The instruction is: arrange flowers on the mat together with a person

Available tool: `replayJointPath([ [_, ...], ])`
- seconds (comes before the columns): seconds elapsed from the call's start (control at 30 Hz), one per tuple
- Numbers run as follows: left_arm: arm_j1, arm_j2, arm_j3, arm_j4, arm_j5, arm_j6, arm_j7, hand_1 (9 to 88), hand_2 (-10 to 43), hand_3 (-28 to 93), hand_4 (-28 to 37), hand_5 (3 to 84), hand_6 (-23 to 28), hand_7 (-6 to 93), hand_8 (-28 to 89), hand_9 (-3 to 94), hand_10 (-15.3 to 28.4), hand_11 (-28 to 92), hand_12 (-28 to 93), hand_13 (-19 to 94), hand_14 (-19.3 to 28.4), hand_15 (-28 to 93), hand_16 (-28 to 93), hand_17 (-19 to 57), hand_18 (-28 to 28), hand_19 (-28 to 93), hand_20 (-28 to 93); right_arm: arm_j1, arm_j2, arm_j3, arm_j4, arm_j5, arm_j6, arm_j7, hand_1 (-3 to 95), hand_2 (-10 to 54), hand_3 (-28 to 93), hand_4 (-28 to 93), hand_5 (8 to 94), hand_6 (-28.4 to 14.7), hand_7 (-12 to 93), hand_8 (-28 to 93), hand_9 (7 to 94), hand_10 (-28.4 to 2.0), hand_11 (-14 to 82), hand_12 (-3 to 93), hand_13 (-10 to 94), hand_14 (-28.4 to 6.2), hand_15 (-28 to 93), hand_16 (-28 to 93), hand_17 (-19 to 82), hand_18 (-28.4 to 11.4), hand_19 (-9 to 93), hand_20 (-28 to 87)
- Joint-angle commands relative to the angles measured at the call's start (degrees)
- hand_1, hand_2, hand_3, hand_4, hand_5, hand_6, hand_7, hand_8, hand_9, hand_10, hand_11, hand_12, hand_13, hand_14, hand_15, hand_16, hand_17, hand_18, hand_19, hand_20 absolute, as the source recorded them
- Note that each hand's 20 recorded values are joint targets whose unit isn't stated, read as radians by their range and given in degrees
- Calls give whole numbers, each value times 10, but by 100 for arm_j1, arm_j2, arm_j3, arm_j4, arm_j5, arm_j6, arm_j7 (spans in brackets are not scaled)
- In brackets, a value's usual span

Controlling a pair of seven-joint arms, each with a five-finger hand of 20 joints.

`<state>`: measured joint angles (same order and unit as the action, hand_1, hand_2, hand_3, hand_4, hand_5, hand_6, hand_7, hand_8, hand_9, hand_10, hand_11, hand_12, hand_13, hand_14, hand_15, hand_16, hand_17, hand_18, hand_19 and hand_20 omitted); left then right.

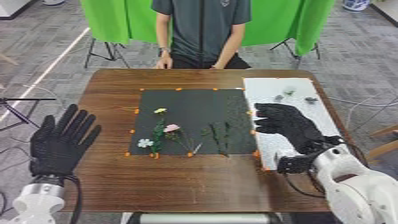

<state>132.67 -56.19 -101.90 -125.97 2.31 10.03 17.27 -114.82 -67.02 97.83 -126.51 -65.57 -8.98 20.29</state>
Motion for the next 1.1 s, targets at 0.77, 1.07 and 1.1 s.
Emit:
replayJointPath([
  [0.77,-80,115,85,-78,-379,68,384,275,155,714,-283,433,67,65,-80,374,131,118,77,285,112,132,-29,-29,123,237,124,-998,-619,1307,-34,1087,592,-1598,256,123,804,-253,507,-56,164,-126,440,-157,105,111,347,-146,229,114,122,-180,469,129],
  [1.07,-68,190,32,-107,-420,76,652,290,146,716,-283,518,66,73,-92,503,133,142,80,342,116,162,-38,-18,119,233,125,-965,-419,1077,-35,1106,932,-1780,257,117,811,-252,500,-58,168,-126,433,-156,105,113,348,-144,232,118,122,-180,473,138],
  [1.1,-88,201,42,-103,-428,75,647,291,147,715,-283,524,67,73,-93,509,135,143,79,344,116,162,-40,-17,119,233,125,-938,-416,1062,-34,1080,958,-1781,257,116,811,-252,500,-58,169,-127,433,-156,105,113,347,-144,231,118,122,-180,473,138],
])
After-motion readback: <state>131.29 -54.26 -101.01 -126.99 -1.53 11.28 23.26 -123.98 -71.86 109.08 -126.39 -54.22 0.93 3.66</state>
